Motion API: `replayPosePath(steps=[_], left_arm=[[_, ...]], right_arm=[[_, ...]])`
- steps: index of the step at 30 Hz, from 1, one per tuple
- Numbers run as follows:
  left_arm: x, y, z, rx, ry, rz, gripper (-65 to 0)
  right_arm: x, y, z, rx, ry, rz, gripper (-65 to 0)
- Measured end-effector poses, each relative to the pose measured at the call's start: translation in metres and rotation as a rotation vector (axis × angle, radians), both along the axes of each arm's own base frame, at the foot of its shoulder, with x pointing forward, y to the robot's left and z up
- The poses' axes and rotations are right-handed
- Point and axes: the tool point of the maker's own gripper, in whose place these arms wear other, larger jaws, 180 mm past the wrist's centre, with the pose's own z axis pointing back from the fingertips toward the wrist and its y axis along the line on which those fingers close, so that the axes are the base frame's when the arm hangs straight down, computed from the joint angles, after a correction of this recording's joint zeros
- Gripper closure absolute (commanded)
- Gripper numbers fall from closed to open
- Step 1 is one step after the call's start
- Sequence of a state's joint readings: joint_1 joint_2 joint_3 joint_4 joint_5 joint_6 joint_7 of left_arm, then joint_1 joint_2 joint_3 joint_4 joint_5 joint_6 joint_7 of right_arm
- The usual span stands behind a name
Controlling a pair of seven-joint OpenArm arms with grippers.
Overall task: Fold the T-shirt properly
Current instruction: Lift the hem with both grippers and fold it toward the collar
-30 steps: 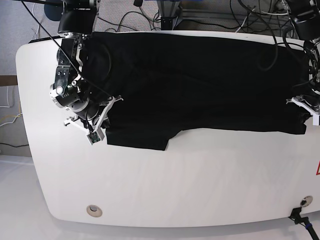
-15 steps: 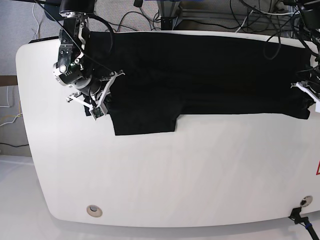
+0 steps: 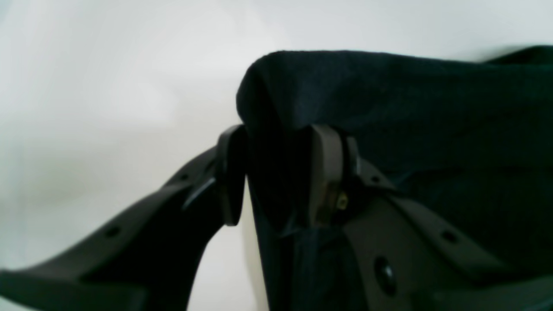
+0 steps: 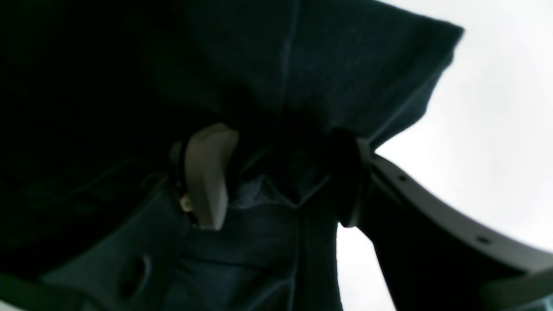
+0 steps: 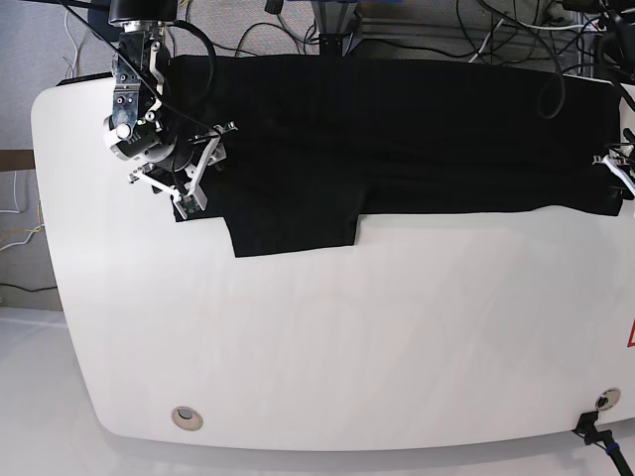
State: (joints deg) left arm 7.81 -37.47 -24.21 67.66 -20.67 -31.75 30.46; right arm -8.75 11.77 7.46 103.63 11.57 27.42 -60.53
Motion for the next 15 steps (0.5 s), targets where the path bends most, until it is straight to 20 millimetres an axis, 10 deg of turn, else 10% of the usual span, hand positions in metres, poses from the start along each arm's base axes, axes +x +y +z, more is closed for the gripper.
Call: replayPosePath(steps=[7, 15], left_arm=[[0.01, 0.009, 0.041, 0.035, -0.126, 0.025, -21.3], [0.014, 0.003, 0.037, 0.016, -0.132, 0.03, -21.6]], right_arm=[[0.003, -0.01, 0.004, -0.024, -0.009, 0.003, -35.5], [0.011, -0.01, 0.009, -0.028, -0.028, 0.007, -35.5]])
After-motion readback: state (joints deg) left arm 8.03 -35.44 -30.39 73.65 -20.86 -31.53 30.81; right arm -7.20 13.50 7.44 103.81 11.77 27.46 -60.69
